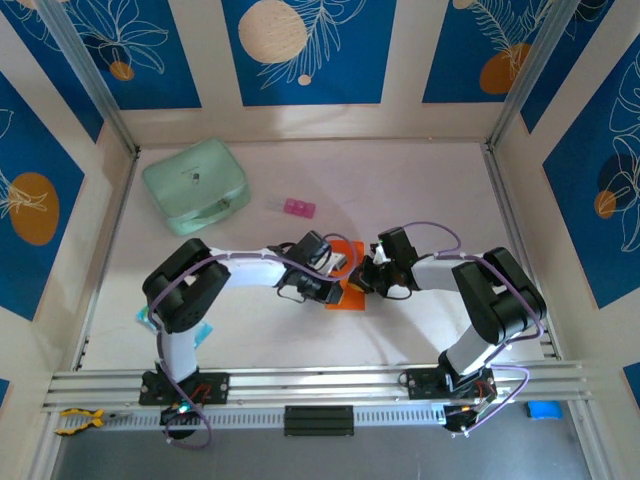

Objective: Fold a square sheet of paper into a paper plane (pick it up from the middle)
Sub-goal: Fold the triangle a second time at the center of the table.

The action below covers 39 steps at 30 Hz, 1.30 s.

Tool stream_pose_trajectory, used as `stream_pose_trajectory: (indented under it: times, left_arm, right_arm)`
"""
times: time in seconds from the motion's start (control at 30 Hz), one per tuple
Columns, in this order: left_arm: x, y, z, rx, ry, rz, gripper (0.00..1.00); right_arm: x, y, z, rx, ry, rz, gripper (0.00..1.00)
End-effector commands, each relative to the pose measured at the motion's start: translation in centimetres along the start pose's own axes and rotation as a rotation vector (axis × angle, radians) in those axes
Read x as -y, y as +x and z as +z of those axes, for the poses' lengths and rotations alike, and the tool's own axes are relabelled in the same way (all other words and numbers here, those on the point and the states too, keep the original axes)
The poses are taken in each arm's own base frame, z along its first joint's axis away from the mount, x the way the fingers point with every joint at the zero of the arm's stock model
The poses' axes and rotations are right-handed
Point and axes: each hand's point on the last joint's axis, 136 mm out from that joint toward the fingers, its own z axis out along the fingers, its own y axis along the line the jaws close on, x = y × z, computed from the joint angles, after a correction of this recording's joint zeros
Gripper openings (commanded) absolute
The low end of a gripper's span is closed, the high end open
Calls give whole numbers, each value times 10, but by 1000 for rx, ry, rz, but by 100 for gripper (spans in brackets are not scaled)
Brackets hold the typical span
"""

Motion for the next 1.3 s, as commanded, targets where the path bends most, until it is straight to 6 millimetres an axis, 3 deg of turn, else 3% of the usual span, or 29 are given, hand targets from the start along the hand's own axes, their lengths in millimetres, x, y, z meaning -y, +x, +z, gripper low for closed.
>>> stream_pose_trajectory:
  times: [0.0,0.23,0.47,0.67,0.93,1.27]
  left_arm:
    - [-25,30,7,-59,-47,-62,9]
    - [-32,39,10,-63,-55,-79,5]
    - [-32,37,10,-60,-59,-80,6]
    - [-32,37,9,-61,-67,-79,5]
    - [-33,37,10,-60,-66,-80,4]
    - [-35,40,12,-76,-66,-81,3]
  right_arm:
    - [36,8,-3,-15,137,48,0]
    - [-3,0,-11,10,29,-46,0]
    - [-23,18,1,-32,-49,-107,0]
    - [-19,33,6,-57,-34,-110,0]
    - [32,35,17,-73,117,-8,0]
    - [25,0,-5,14,73,-2,0]
